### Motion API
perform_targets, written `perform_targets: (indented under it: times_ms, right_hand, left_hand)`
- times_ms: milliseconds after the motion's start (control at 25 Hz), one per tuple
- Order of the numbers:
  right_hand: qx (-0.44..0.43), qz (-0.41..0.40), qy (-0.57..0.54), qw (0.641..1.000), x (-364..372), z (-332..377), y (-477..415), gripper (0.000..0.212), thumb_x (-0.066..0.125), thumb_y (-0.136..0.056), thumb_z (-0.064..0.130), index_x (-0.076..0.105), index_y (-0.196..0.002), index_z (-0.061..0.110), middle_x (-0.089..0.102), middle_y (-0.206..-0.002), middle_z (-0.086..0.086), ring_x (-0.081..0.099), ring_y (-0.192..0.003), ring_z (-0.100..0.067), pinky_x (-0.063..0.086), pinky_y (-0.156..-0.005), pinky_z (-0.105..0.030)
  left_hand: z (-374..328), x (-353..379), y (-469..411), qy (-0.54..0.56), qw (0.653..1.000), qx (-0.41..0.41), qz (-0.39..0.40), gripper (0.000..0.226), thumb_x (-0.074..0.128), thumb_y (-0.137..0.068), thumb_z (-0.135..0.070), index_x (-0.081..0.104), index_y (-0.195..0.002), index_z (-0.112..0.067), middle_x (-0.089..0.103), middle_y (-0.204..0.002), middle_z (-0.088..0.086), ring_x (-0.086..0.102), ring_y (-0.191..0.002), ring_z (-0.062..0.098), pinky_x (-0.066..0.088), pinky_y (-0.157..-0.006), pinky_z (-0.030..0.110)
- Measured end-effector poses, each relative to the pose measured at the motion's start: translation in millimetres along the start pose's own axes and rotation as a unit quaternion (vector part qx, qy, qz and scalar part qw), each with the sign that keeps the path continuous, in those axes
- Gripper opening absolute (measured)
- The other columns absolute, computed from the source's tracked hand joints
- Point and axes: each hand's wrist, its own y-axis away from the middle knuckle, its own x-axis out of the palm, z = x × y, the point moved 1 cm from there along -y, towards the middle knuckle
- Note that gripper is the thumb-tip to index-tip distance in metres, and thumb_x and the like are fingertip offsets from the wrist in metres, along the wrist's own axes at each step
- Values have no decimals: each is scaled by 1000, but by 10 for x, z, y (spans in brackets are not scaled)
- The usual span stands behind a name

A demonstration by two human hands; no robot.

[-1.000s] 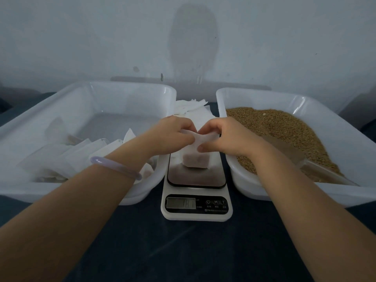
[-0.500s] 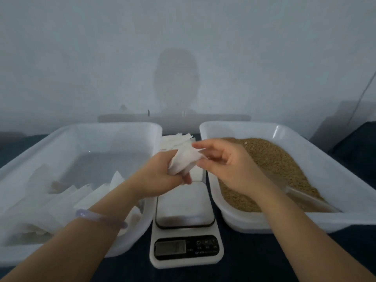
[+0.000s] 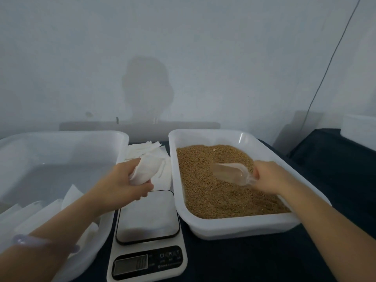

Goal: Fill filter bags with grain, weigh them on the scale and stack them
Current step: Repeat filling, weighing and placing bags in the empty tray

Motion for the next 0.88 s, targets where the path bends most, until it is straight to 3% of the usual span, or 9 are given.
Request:
perform_targets:
  times_ms: [80,160,240,320,480,560,680,760,880]
  right_hand:
    - [-12,-5,34,999,-13,0,-43,22,70,-82,26,49,-79,23,59,-81,5,54,-67,-8,38,-56,-18]
    - [-3,66,-9,998,46,-48,-52,22,71,-82,30,51,-76,23,63,-82,2,58,-65,-9,45,-56,-21]
    - [-2,120,-63,991,69,-102,-15,25,71,-80,40,57,-77,19,66,-76,1,59,-60,-11,51,-56,-24]
    - [-26,167,-101,980,67,-134,27,31,68,-79,47,60,-77,17,65,-65,2,58,-51,-9,47,-49,-21]
    - [-90,242,-111,960,86,-43,121,36,69,-73,57,56,-62,25,61,-56,7,55,-47,-6,45,-50,-20]
    - [-99,215,-134,962,78,-12,99,28,70,-78,45,56,-63,26,61,-63,7,53,-51,-7,45,-53,-20]
    - [-50,109,-134,984,14,-41,16,9,60,-88,24,57,-80,22,62,-82,5,57,-60,-6,44,-53,-16]
    - [-11,73,-102,992,18,-60,-23,11,53,-92,21,53,-81,23,61,-87,2,60,-69,-9,43,-55,-18]
    - [18,93,-106,990,101,-52,-74,4,53,-94,24,52,-96,21,60,-96,1,59,-83,-12,45,-66,-24]
  left_hand:
    - [1,0,2,-7,1000,-2,3,18,70,-79,-6,60,-82,-20,67,-68,-2,67,-63,15,51,-55,25]
    - [3,10,0,-12,1000,-3,8,16,70,-79,-6,60,-82,-18,67,-69,-1,67,-62,14,51,-54,23]
    - [11,12,-13,-19,1000,-7,12,12,70,-79,-7,61,-84,-14,67,-70,1,68,-62,14,52,-53,22]
    - [16,15,-21,-26,999,-12,13,11,70,-79,-7,61,-85,-10,68,-72,1,68,-62,14,52,-54,22]
    - [13,17,-12,-48,999,-13,18,12,70,-80,-10,61,-87,-12,69,-71,0,67,-61,14,55,-58,26]
    - [18,14,-15,-51,999,-11,16,12,70,-80,-12,61,-87,-14,69,-71,-1,67,-62,13,55,-60,28]
    - [33,22,-21,-48,999,-8,15,14,70,-80,-13,61,-88,-19,69,-72,-5,68,-63,12,54,-61,30]
    - [48,25,-24,-43,999,-7,18,15,70,-80,-13,61,-89,-20,69,-73,-6,68,-64,11,54,-60,29]
    - [73,12,-22,-43,999,-7,25,16,71,-79,-16,62,-91,-21,69,-74,-4,68,-64,11,56,-63,35]
